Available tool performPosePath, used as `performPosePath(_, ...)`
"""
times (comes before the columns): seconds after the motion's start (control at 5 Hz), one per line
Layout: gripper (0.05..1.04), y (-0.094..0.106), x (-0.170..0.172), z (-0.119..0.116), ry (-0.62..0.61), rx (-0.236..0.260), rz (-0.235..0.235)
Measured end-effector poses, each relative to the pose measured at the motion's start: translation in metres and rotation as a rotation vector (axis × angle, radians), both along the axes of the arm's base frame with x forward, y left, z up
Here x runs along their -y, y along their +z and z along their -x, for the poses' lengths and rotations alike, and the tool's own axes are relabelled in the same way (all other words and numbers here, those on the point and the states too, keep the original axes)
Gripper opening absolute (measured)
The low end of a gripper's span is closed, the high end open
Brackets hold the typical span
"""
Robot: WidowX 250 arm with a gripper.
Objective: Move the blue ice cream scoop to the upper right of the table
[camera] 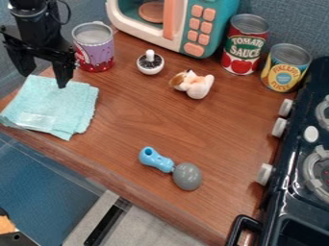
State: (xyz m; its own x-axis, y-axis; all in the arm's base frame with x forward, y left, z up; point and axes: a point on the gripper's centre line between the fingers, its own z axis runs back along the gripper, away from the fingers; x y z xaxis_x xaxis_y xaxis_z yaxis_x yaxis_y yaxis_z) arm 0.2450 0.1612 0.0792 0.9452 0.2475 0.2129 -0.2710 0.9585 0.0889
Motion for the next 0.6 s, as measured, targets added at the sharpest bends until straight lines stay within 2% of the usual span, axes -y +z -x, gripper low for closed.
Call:
performPosePath(0.2,0.998,-0.008,0.002,0.002,-0.010,-0.027,0.015)
performPosePath(0.6,0.999,-0.006,0.036,-0.012,-0.449,-0.095,-0.022)
